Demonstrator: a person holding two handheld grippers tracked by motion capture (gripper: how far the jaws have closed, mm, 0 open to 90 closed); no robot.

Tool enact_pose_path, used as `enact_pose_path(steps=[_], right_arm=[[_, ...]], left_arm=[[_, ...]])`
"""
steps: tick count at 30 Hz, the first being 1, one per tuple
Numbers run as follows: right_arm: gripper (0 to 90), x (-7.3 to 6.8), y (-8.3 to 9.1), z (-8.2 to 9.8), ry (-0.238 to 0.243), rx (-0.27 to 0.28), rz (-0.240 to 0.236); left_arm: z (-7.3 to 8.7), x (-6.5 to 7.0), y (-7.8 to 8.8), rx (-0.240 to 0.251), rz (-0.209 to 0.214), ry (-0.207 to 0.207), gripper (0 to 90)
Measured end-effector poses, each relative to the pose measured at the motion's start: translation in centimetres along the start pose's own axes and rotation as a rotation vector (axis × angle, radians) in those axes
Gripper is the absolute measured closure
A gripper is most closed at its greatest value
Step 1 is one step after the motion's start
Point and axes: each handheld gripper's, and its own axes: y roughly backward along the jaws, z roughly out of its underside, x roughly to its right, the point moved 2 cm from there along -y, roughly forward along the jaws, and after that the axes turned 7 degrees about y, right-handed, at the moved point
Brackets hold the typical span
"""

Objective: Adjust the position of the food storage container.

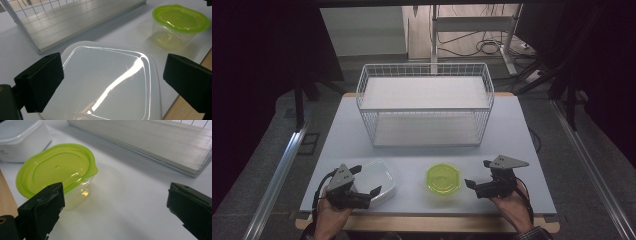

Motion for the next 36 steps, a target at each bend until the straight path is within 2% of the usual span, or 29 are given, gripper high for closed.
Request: enact_pose_path(steps=[11, 23, 29, 31, 32, 33, 36], right_arm=[[1.7, 0.0, -0.4, 0.2, -0.034, -0.001, 0.002], [1.0, -0.1, -0.8, 0.1, -0.055, -0.009, 0.016], [9.8, -0.1, -0.4, -0.2, -0.059, 0.006, 0.018], [17.3, -0.2, -0.2, -0.5, -0.055, 0.010, 0.015], [17.3, -0.2, -0.2, -0.5, -0.055, 0.010, 0.015], [25.1, -0.4, -0.1, -0.9, -0.048, 0.011, 0.004], [38.4, -0.8, -0.1, -1.4, -0.025, -0.007, -0.023]], left_arm=[[0.1, 0.1, -0.1, 0.016, -0.020, -0.039, 3.2], [0.1, 0.0, 0.1, 0.034, -0.027, -0.027, 3.0], [0.2, 0.0, 0.0, 0.034, -0.030, -0.028, 3.0], [0.2, 0.0, 0.0, 0.034, -0.030, -0.028, 3.1], [0.2, 0.0, 0.0, 0.034, -0.031, -0.029, 3.1], [0.2, 0.0, 0.0, 0.033, -0.033, -0.030, 3.2], [0.2, 0.0, -0.1, 0.031, -0.038, -0.032, 3.2]])
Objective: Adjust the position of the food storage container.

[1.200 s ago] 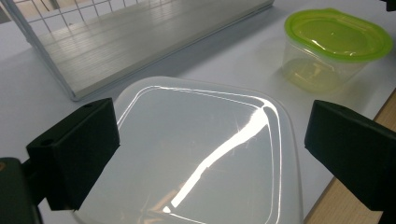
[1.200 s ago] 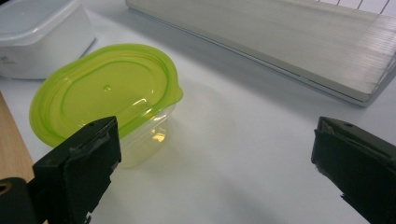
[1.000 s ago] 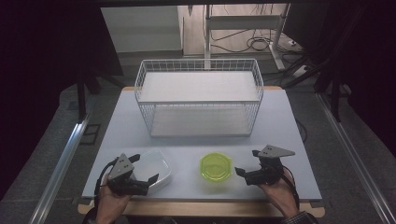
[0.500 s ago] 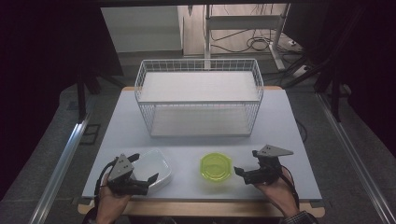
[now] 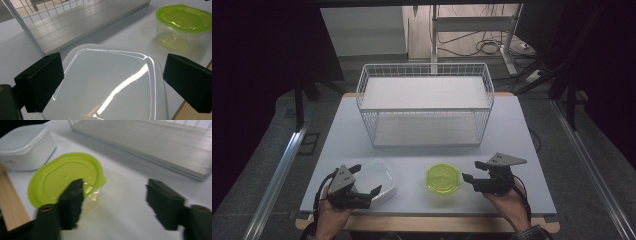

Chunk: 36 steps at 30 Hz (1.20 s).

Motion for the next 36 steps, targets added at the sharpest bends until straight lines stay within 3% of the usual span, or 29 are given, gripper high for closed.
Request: enact_pose_path(steps=[6, 7, 8, 9, 10, 12, 17, 24, 36], right_arm=[[63.3, -1.1, -0.5, -1.1, 0.065, -0.027, -0.027], [63.3, -1.1, -0.5, -1.1, 0.065, -0.027, -0.027], [72.7, -1.4, -0.6, -1.6, 0.091, -0.026, -0.036], [72.7, -1.4, -0.6, -1.6, 0.091, -0.026, -0.036], [80.8, -1.9, -0.8, -2.0, 0.103, -0.031, -0.063], [87.8, -2.5, -1.2, -2.4, 0.127, -0.045, -0.090], [89.9, -3.9, -2.6, -3.5, 0.176, -0.086, -0.138], [89.9, -5.7, -5.0, -4.9, 0.198, -0.115, -0.201], [89.8, -8.5, -8.7, -6.1, 0.249, -0.166, -0.247]], left_arm=[[0.0, 0.1, 0.0, 0.006, -0.004, -0.002, 3.3], [0.0, 0.1, 0.0, 0.006, -0.004, -0.002, 3.3], [0.0, 0.0, 0.0, 0.005, -0.005, -0.001, 3.3], [0.0, 0.0, 0.0, 0.005, -0.005, -0.001, 3.3], [0.0, 0.0, 0.0, 0.005, -0.005, -0.001, 3.3], [0.0, 0.1, 0.0, 0.008, -0.005, 0.000, 3.3], [0.0, 0.0, 0.0, 0.008, -0.007, -0.001, 3.3], [0.0, 0.0, 0.0, 0.014, -0.009, 0.003, 3.3], [0.0, 0.0, 0.0, 0.011, -0.013, -0.004, 3.3]])
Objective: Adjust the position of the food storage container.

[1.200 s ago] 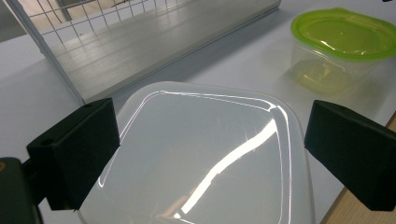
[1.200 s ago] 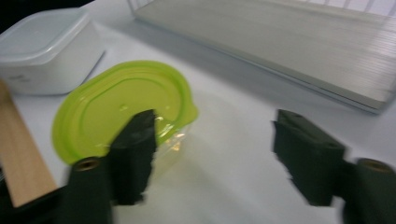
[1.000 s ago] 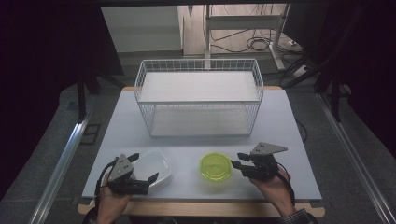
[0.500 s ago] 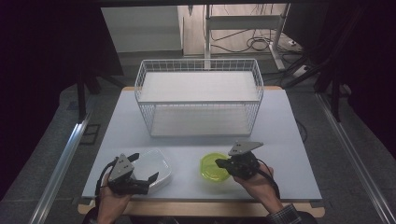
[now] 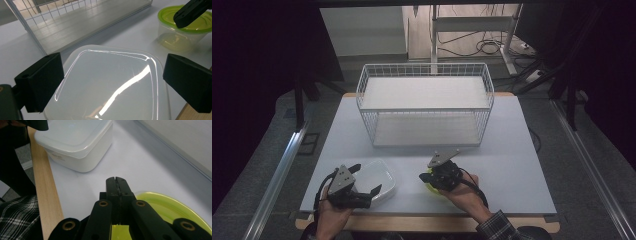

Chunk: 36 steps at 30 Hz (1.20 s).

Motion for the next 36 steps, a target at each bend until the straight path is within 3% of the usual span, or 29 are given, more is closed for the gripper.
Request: enact_pose_path(steps=[6, 12, 31, 36], right_arm=[[89.8, -0.1, -1.3, -0.1, 0.016, -0.054, 0.001], [89.9, 0.1, -0.9, 0.2, 0.009, -0.062, 0.009], [89.8, 2.2, 3.8, 4.0, -0.060, -0.095, 0.100], [89.9, 3.2, 5.2, 5.3, -0.098, -0.099, 0.134]], left_arm=[[0.0, 0.0, 0.0, 0.002, -0.001, -0.001, 3.3], [0.0, 0.1, 0.1, 0.002, 0.001, -0.002, 3.3], [0.0, 0.2, 0.0, 0.000, 0.001, -0.008, 3.3], [-0.1, 0.2, 0.0, 0.003, 0.001, -0.009, 3.3]])
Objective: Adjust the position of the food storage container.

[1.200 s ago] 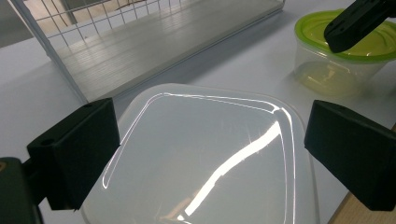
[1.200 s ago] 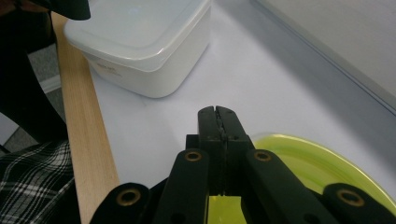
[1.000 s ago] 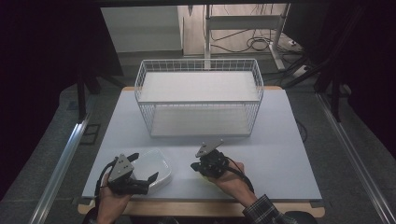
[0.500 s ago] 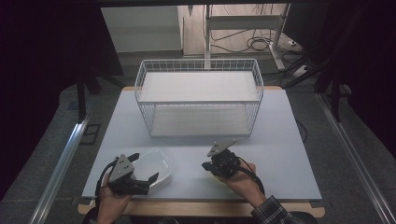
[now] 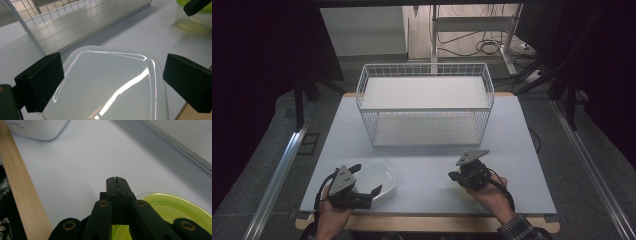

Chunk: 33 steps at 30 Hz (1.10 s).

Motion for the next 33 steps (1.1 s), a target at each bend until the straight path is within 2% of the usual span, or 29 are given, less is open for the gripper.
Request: enact_pose_path(steps=[3, 11, 23, 27, 29, 33], right_arm=[[89.9, 0.3, 0.4, 0.5, -0.007, 0.000, 0.010], [89.8, 1.7, 2.4, 2.6, -0.064, -0.003, 0.058], [89.8, 3.8, 5.8, 6.3, -0.166, 0.014, 0.141], [89.8, 3.7, 6.0, 6.3, -0.158, 0.020, 0.148], [89.7, 3.4, 5.9, 6.0, -0.151, 0.032, 0.142], [89.6, 2.9, 5.6, 5.5, -0.130, 0.047, 0.132]], left_arm=[[0.0, 0.0, 0.0, -0.001, 0.000, 0.000, 3.3], [0.0, 0.0, 0.0, -0.003, -0.001, -0.001, 3.3], [-0.1, 0.1, -0.1, -0.009, 0.010, 0.011, 3.5], [-0.1, 0.2, -0.1, -0.028, -0.003, 0.009, 4.1], [-0.3, 0.3, 0.0, -0.045, -0.027, 0.000, 4.4], [-0.4, 0.0, 0.4, -0.041, -0.013, 0.019, 11.5]])
